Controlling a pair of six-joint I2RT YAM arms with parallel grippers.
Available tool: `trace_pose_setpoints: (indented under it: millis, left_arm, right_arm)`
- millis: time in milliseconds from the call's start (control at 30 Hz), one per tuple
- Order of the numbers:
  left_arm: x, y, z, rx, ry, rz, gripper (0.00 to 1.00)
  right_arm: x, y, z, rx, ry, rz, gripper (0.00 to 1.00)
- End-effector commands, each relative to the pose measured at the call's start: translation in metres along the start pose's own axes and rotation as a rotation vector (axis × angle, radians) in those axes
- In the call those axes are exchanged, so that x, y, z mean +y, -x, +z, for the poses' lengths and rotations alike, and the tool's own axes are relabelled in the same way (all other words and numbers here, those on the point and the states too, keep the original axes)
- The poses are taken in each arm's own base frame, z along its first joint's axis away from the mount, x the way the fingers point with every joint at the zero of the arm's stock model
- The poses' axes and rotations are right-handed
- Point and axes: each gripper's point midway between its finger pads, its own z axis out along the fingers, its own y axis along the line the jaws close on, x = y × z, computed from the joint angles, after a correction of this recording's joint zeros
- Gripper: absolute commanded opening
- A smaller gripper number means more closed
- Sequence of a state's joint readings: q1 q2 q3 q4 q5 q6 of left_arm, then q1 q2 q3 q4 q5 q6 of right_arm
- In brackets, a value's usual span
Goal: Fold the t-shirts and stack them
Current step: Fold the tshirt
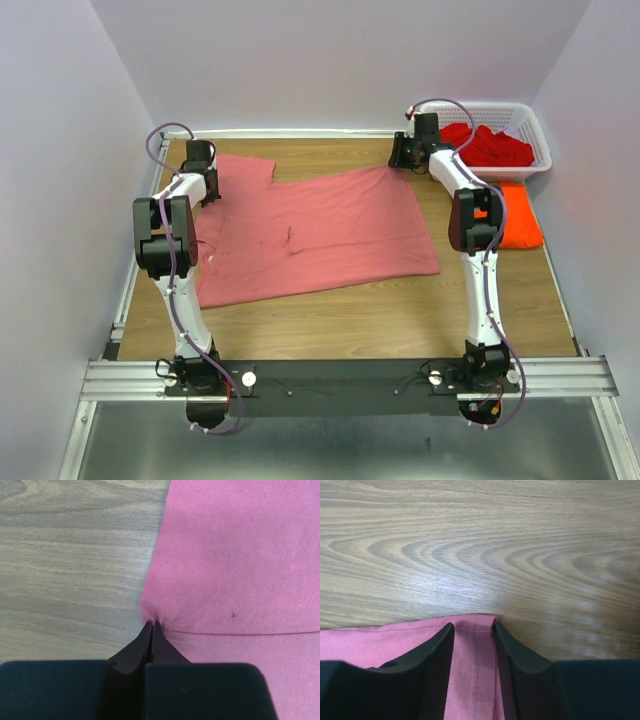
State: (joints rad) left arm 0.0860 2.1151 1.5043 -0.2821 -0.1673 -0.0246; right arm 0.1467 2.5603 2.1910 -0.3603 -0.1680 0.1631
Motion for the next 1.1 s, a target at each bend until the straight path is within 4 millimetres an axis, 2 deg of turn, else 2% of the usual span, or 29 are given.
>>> trace_pose_setpoints:
  millis: [0, 200, 400, 600, 833, 1067]
  left_arm:
    - [0.013, -0.009, -0.002, 0.033, 0.038, 0.007, 0.00]
    - [0.012, -0.009, -0.001, 0.035, 0.033, 0.007, 0.00]
    - [0.011, -0.006, 0.001, 0.030, 0.027, 0.011, 0.00]
    - [0.009, 0.001, -0.001, 0.016, 0.018, 0.008, 0.00]
    - [0.007, 0.014, -0.005, -0.012, -0.003, 0.003, 0.00]
    - [0.005, 0.032, -0.018, -0.070, -0.034, -0.019, 0.00]
  right_arm:
    - [-0.006, -0.070, 0.020, 0.191, -0.015, 0.037, 0.43]
    - [-0.007, -0.067, 0.023, 0.189, -0.031, 0.040, 0.34]
    - [-0.010, -0.058, 0.021, 0.166, -0.050, 0.020, 0.12]
    - [-0.015, -0.044, 0.013, 0.139, -0.079, -0.011, 0.01]
    - [-0.013, -0.032, -0.001, 0.119, -0.075, 0.022, 0.00]
    - [-0.003, -0.010, -0.018, 0.082, -0.034, 0.051, 0.01]
